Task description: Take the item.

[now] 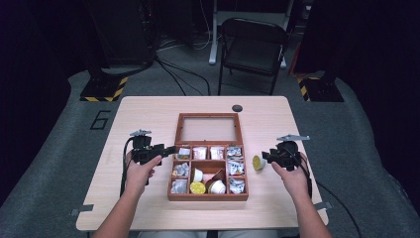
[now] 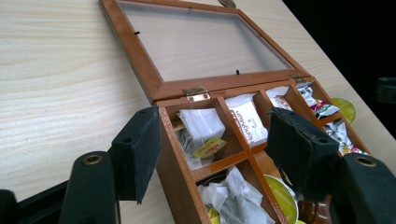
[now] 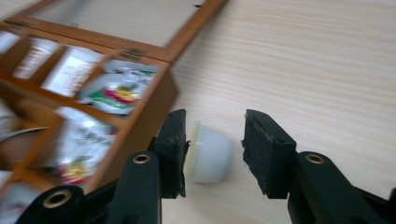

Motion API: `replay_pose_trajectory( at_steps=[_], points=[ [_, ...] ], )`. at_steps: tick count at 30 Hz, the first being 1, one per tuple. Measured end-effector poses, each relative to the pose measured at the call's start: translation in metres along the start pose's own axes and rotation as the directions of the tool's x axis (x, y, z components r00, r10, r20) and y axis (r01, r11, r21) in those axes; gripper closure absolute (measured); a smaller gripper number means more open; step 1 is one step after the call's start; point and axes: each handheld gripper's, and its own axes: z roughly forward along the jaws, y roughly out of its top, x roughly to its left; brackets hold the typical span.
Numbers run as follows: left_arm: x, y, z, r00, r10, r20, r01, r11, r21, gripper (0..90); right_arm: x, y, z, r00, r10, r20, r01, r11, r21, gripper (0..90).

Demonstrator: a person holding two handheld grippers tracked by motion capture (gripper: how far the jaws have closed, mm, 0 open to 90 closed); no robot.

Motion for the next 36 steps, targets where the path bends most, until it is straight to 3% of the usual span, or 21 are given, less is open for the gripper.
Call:
replay_pose_trajectory(
  at_steps=[3,7,15,17,20,24,25,26,27,31,36],
  points=[
    [-0.002,0.001,-0.001,0.9999,0.011,0.006,-0.011,0.9999,-0.001,34.9,-0.02,-0.01,0.013,0.9971,0.076,-0.003,-0.076,0.997,0.008,54.0],
    [0.001,0.003,-0.002,1.0,0.003,0.001,-0.003,0.9999,-0.013,34.9,-0.023,-0.013,0.009,0.9926,0.12,-0.02,-0.12,0.993,-0.005,52.9],
    [0.005,0.003,-0.005,0.9999,-0.014,-0.003,0.014,0.9996,-0.023,34.9,-0.006,-0.015,0.015,0.9963,0.047,-0.072,-0.045,0.999,0.024,43.8],
    [0.005,0.003,-0.006,0.9999,-0.012,-0.004,0.012,0.9996,-0.025,34.9,-0.002,-0.016,0.018,0.9968,0.03,-0.075,-0.026,0.999,0.044,43.8],
    [0.005,0.002,-0.006,0.9999,-0.014,-0.005,0.014,0.9995,-0.027,34.9,0.001,-0.018,0.024,0.9989,-0.019,-0.042,0.022,0.997,0.068,50.5],
    [0.005,0.003,-0.007,0.9999,-0.012,-0.006,0.012,0.9996,-0.025,34.9,0.0,-0.019,0.028,0.9991,0.03,-0.03,-0.028,0.996,0.08,60.1],
    [0.006,0.003,-0.007,0.9999,-0.013,-0.005,0.012,0.9996,-0.027,34.9,-0.002,-0.019,0.028,0.9995,0.017,-0.026,-0.014,0.997,0.078,60.8],
    [0.006,0.003,-0.007,0.9999,-0.015,-0.006,0.015,0.9995,-0.027,34.9,-0.002,-0.019,0.028,0.9986,0.048,-0.023,-0.046,0.996,0.078,61.8],
    [0.006,0.003,-0.007,0.9999,-0.014,-0.006,0.014,0.9995,-0.027,34.9,-0.006,-0.019,0.028,0.999,0.039,-0.02,-0.037,0.997,0.073,62.9],
    [0.005,0.002,-0.006,0.9999,-0.015,-0.006,0.015,0.9996,-0.025,34.9,-0.011,-0.019,0.028,0.9956,0.092,-0.013,-0.091,0.993,0.075,66.2],
    [0.006,0.002,-0.006,0.9998,-0.015,-0.008,0.015,0.9995,-0.026,34.9,-0.019,-0.019,0.029,0.9937,0.112,0.0,-0.112,0.992,0.052,65.0]
  ],
)
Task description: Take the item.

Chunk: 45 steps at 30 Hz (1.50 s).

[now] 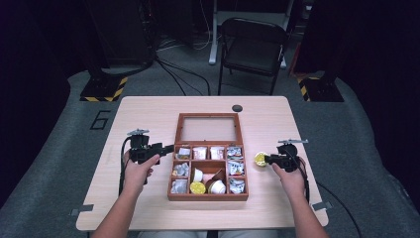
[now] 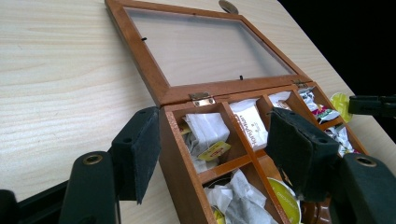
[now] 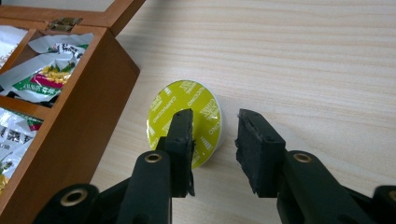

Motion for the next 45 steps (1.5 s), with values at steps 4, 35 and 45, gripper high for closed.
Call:
replay_pose_trajectory(
  at_steps=[4,35,45],
  points=[
    [0.001,0.0,0.0,1.0,-0.002,-0.001,0.002,1.0,0.002,34.9,0.001,0.0,0.0,1.0,0.004,-0.008,-0.004,1.0,0.002,63.0],
    [-0.002,0.019,0.022,0.9972,0.056,-0.05,-0.054,0.998,0.032,33.3,0.053,0.057,-0.015,0.9856,-0.136,-0.101,0.131,0.99,-0.054,38.6],
    [-0.003,0.026,0.034,0.998,0.054,-0.031,-0.052,0.9973,0.051,34.4,0.068,0.074,-0.009,0.9767,-0.157,-0.146,0.15,0.987,-0.056,38.6]
  ],
)
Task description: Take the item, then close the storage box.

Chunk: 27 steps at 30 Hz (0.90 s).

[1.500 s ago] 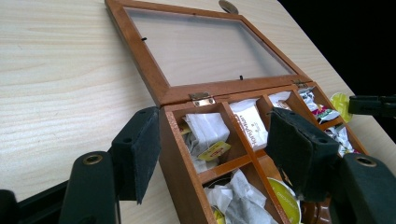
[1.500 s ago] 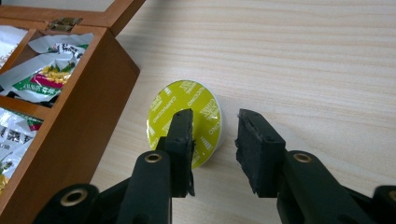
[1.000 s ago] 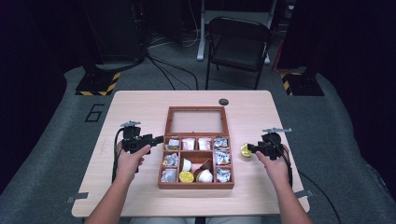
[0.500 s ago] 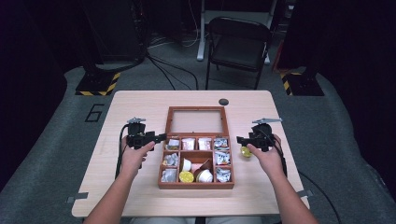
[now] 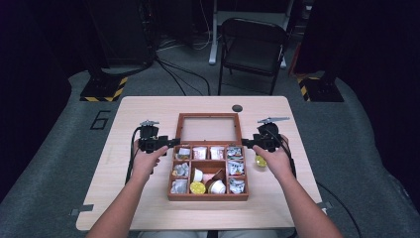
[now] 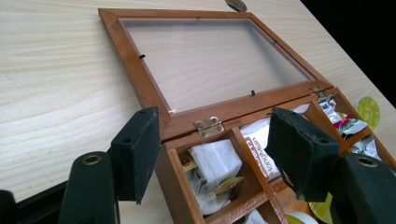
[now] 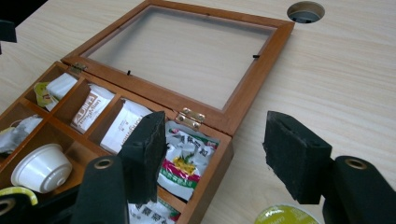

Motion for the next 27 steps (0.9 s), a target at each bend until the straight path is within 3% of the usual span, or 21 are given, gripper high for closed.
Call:
replay_pose_trajectory(
  at_steps=[9,10,14,23,27],
  points=[
    [0.001,0.011,0.009,1.0,0.005,-0.008,-0.005,1.0,0.0,33.8,-0.003,0.012,0.007,0.9998,0.021,0.003,-0.021,1.0,0.004,36.3],
    [0.002,0.011,0.01,1.0,-0.003,-0.005,0.003,1.0,-0.007,33.8,-0.003,0.013,0.008,1.0,0.007,0.004,-0.007,1.0,0.0,35.8],
    [0.006,0.01,0.018,0.9998,-0.018,-0.011,0.018,0.9998,0.012,33.8,-0.001,0.016,0.014,0.9995,0.028,-0.013,-0.028,0.999,0.015,34.9],
    [0.016,0.011,0.028,0.9993,-0.029,-0.024,0.029,0.9995,0.008,36.5,-0.001,0.017,0.032,0.9999,-0.017,-0.001,0.017,0.999,0.031,35.3],
    [0.019,0.011,0.031,0.9989,-0.038,-0.029,0.038,0.9993,0.004,37.3,-0.002,0.018,0.036,0.9999,-0.012,-0.002,0.012,0.999,0.032,35.8]
  ],
)
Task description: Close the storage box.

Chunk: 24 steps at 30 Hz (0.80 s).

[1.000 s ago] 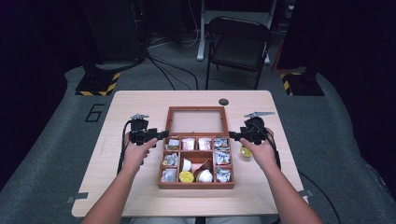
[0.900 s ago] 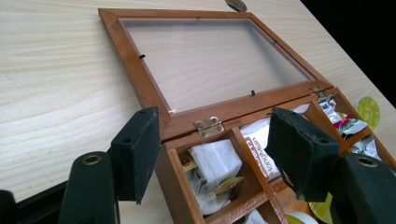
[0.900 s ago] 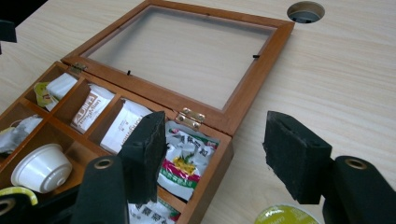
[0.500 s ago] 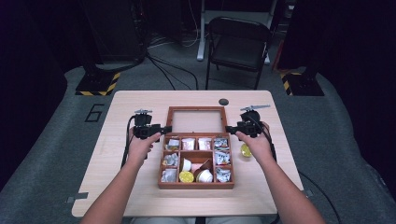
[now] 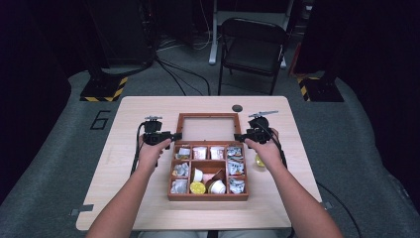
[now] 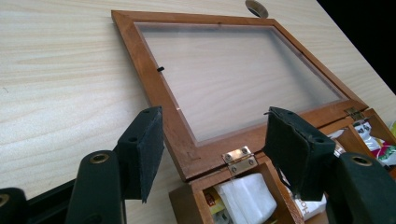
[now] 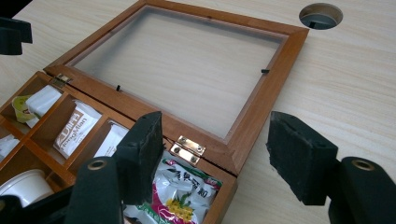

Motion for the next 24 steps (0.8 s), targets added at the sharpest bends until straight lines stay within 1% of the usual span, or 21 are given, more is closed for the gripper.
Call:
replay_pose_trajectory(
  at_steps=[1,2,3,5,7,8,9,10,11,12,13,14,15,16,18,19,20,21,24],
  points=[
    [0.0,0.0,0.001,1.0,-0.006,0.002,0.006,1.0,0.004,37.3,0.0,0.0,0.001,1.0,0.002,0.004,-0.002,1.0,0.006,35.8],
    [0.001,0.001,0.002,1.0,-0.007,0.004,0.007,0.9998,0.018,37.3,-0.001,0.001,0.002,0.9999,-0.008,0.007,0.008,1.0,0.004,35.8],
    [0.001,0.001,0.003,0.9999,-0.009,0.006,0.009,0.9995,0.03,37.0,-0.001,0.001,0.002,0.9999,-0.006,0.013,0.006,1.0,0.013,35.8],
    [0.001,0.003,0.004,0.9997,-0.02,0.011,0.019,0.999,0.04,37.0,-0.001,0.002,0.003,0.9999,-0.01,0.01,0.01,1.0,0.009,35.8],
    [0.0,0.006,0.005,0.9995,-0.027,0.015,0.027,0.9987,0.044,36.8,-0.001,0.003,0.004,0.9999,0.007,0.014,-0.007,1.0,0.013,35.8],
    [0.001,0.007,0.006,0.9997,-0.015,0.017,0.014,0.9987,0.048,36.6,-0.002,0.003,0.005,0.9999,0.014,0.009,-0.014,1.0,0.012,35.7],
    [0.0,0.008,0.007,0.9997,-0.018,0.018,0.017,0.9984,0.054,36.6,-0.003,0.004,0.006,0.9998,0.015,0.013,-0.015,1.0,0.013,35.7],
    [0.0,0.009,0.008,0.9997,-0.008,0.024,0.007,0.9987,0.05,36.4,-0.004,0.003,0.008,0.9997,0.021,0.012,-0.022,1.0,0.011,35.6],
    [0.001,0.009,0.01,0.9992,-0.023,0.034,0.021,0.9989,0.042,36.4,-0.005,0.003,0.01,0.9996,0.027,0.009,-0.027,1.0,0.014,35.4],
    [0.002,0.009,0.012,0.9975,-0.046,0.053,0.044,0.9981,0.044,36.3,-0.006,0.003,0.011,0.9993,0.036,0.005,-0.036,0.999,0.022,35.4],
    [0.003,0.009,0.013,0.996,-0.062,0.064,0.059,0.9968,0.054,35.8,-0.006,0.002,0.013,0.9986,0.054,0.003,-0.054,0.998,0.025,35.4],
    [0.005,0.008,0.016,0.9957,-0.069,0.062,0.066,0.9961,0.059,35.4,-0.007,0.002,0.015,0.9986,0.054,-0.001,-0.054,0.998,0.021,35.4],
    [0.004,0.008,0.018,0.9957,-0.073,0.057,0.07,0.9957,0.061,35.4,-0.008,0.001,0.016,0.9979,0.064,-0.009,-0.064,0.997,0.032,35.4],
    [0.005,0.007,0.02,0.9969,-0.057,0.054,0.053,0.9965,0.065,35.4,-0.009,0.001,0.018,0.9976,0.068,-0.013,-0.067,0.997,0.034,35.4],
    [0.005,0.007,0.022,0.9967,-0.063,0.051,0.06,0.9957,0.071,35.4,-0.011,-0.001,0.021,0.9968,0.079,-0.011,-0.079,0.996,0.036,35.4],
    [0.006,0.007,0.023,0.9974,-0.057,0.045,0.053,0.9959,0.074,35.4,-0.011,-0.001,0.023,0.9957,0.092,-0.013,-0.092,0.995,0.042,35.4],
    [0.007,0.006,0.024,0.9979,-0.054,0.037,0.051,0.9959,0.075,35.6,-0.012,-0.002,0.025,0.9956,0.093,-0.013,-0.092,0.995,0.043,35.4],
    [0.008,0.006,0.025,0.9984,-0.046,0.034,0.043,0.9961,0.077,35.7,-0.012,-0.002,0.027,0.9947,0.102,-0.01,-0.102,0.993,0.056,35.4],
    [0.01,0.006,0.028,0.9982,-0.055,0.025,0.052,0.9952,0.082,36.0,-0.015,-0.003,0.033,0.9947,0.102,-0.011,-0.102,0.993,0.056,35.4]
  ],
)
